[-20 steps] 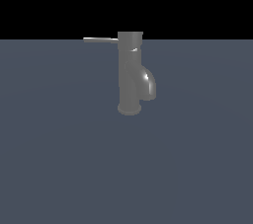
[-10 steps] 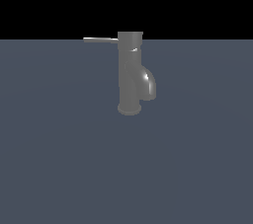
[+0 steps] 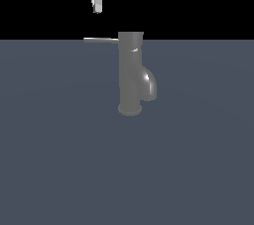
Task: Turn on the faucet by rotating a designated handle.
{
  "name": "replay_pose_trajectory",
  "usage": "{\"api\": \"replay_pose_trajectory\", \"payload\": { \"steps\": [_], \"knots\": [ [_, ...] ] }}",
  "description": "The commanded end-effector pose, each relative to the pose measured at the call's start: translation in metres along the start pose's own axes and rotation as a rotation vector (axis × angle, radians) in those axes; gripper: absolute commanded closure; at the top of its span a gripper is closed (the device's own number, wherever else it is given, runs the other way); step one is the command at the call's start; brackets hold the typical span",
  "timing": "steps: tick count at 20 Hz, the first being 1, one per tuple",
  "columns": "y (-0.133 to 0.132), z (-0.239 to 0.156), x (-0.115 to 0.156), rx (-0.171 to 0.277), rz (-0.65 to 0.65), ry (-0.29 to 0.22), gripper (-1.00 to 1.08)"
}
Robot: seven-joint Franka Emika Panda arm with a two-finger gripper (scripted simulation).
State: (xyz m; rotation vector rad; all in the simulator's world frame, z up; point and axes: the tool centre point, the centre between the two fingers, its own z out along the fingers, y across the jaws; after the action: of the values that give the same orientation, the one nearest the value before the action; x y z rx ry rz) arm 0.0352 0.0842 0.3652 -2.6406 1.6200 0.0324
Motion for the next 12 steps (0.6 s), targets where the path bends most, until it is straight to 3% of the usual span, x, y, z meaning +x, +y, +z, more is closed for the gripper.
{"api": "replay_pose_trajectory", "payload": {
  "steps": [1,12],
  "knots": [
    [-0.013,0.015,0.000,-0.005,0.060,0.006,1.08],
    [-0.052,0.068,-0.004,-0.018,0.246,0.035,1.08]
  ]
}}
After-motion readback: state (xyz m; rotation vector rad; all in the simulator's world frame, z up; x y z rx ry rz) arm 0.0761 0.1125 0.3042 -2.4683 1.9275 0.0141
